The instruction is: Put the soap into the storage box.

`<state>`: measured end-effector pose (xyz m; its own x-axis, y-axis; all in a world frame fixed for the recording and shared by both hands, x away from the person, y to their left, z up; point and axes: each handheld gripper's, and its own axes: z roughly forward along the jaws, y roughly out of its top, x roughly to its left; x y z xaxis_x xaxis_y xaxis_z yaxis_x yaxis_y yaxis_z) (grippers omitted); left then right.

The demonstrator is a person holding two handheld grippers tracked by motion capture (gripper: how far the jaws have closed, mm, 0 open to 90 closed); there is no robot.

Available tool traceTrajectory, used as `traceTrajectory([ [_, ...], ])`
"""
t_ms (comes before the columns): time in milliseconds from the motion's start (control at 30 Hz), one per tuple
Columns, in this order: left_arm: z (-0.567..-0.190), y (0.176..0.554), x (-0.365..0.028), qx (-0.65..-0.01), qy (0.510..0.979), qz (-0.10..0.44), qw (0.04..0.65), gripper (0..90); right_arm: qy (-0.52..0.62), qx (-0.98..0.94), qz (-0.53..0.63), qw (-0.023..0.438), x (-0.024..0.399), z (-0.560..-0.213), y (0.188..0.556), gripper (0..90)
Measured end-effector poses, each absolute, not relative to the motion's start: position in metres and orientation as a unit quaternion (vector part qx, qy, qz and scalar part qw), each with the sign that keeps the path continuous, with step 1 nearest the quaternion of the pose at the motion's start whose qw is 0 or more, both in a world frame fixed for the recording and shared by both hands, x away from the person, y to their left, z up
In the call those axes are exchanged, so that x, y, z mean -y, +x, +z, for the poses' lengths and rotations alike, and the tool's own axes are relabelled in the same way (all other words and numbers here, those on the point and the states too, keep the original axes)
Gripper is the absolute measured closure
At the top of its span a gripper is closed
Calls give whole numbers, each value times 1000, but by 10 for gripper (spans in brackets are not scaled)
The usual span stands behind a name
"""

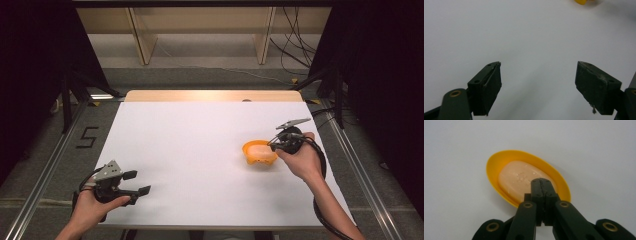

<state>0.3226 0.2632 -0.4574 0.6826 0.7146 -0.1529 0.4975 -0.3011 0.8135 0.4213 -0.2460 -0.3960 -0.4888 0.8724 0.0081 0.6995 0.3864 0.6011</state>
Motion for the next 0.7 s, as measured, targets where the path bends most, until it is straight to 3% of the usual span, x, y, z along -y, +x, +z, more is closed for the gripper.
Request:
traceTrajectory([
  [433,-457,323,-264,-378,798,122,454,207,528,-781,283,176,294,-402,390,880],
  [700,-459,323,-264,-379,798,120,453,207,567,-752,280,186,321,-430,380,834],
])
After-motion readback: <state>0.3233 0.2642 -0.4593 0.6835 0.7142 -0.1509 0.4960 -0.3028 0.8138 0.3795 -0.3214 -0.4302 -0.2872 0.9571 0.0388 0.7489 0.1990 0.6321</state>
